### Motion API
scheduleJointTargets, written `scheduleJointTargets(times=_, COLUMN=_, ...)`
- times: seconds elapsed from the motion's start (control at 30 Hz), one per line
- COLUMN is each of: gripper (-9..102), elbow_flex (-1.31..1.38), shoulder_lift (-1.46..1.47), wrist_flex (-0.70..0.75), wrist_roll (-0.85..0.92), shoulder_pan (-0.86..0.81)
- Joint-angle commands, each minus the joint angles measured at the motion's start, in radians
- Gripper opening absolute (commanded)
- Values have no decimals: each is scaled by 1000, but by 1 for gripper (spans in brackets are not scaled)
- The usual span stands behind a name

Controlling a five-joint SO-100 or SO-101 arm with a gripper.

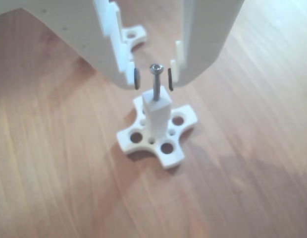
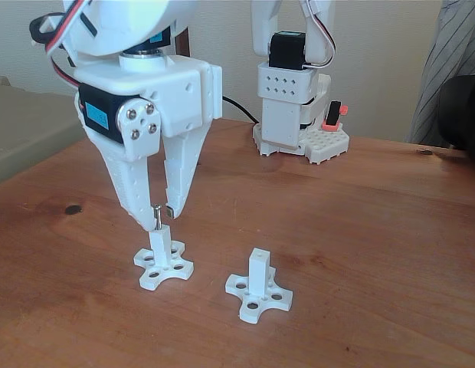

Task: Grab the screw and set it in the hole.

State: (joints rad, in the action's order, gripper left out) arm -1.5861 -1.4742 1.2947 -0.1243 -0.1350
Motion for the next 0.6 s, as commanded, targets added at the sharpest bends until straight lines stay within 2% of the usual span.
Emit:
scheduleJointTargets(times=0.0, gripper=6, elbow_flex=97, shoulder_lift=-49, wrist_flex=6, wrist_roll=-3, shoulder_pan=8)
scheduleJointTargets(times=0.57, gripper=6, elbow_flex=91, shoulder_lift=-52, wrist_flex=5, wrist_roll=8, shoulder_pan=-8)
